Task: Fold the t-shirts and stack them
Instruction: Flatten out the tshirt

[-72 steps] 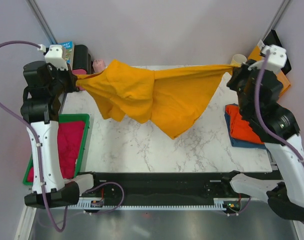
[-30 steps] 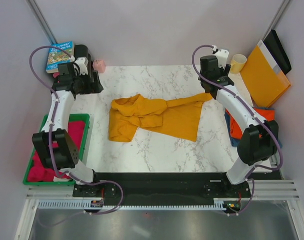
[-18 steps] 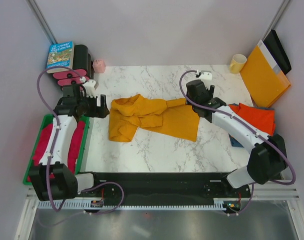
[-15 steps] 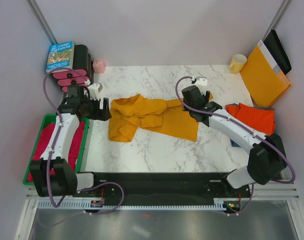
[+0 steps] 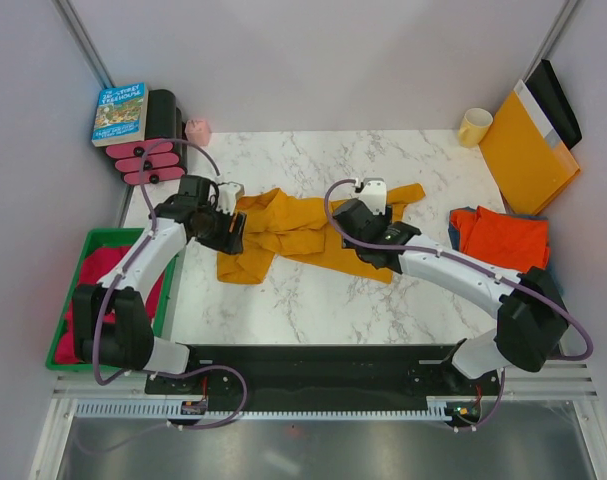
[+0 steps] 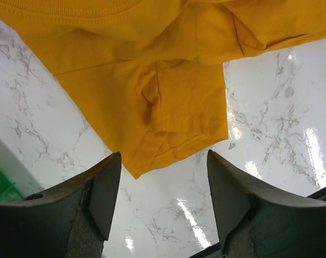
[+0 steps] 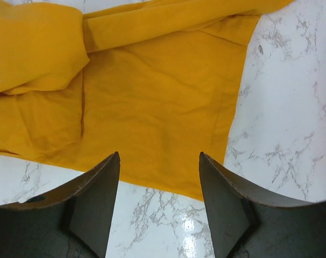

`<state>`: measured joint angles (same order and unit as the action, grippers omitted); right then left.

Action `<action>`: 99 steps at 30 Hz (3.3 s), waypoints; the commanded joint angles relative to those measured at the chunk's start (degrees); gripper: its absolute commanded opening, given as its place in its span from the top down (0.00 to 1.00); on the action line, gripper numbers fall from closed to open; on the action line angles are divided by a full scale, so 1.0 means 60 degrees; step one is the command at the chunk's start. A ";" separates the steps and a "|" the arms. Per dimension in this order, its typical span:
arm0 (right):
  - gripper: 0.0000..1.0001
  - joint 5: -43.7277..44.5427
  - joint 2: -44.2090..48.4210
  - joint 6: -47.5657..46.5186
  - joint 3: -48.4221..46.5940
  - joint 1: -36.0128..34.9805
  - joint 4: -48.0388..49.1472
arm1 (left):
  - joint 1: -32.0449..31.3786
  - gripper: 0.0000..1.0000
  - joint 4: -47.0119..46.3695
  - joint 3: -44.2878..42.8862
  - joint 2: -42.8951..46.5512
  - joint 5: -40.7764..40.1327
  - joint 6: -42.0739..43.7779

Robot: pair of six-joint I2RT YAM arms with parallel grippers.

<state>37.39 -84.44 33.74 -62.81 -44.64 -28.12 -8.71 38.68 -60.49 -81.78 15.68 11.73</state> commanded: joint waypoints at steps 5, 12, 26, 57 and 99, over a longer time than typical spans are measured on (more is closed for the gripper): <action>0.32 0.0595 0.0319 0.0764 0.0214 -0.0323 -0.0308 | 0.0162 0.35 0.0262 0.0955 0.0154 -0.1427 0.0507; 0.33 0.0698 0.0348 0.1013 0.0331 -0.0484 -0.0353 | 0.0236 0.42 0.0307 0.1205 -0.0504 -0.1486 0.0404; 0.33 0.0990 0.0554 0.1116 0.0507 -0.0558 -0.0558 | 0.0280 0.63 0.0248 0.0985 -0.1575 -0.1486 0.0243; 0.28 0.0566 0.1916 0.2668 0.2309 -0.0602 -0.0924 | 0.0690 0.45 0.0102 0.0838 -0.1165 -0.0812 0.0184; 0.36 -0.0078 -0.0442 0.3123 0.2997 0.0555 0.0335 | 0.0690 0.98 0.0190 0.0692 -0.1766 -0.0695 0.0199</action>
<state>37.78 -85.49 52.29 -45.04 -42.00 -30.20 -4.27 40.36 -56.40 -95.09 9.63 12.95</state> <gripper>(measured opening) 0.646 0.026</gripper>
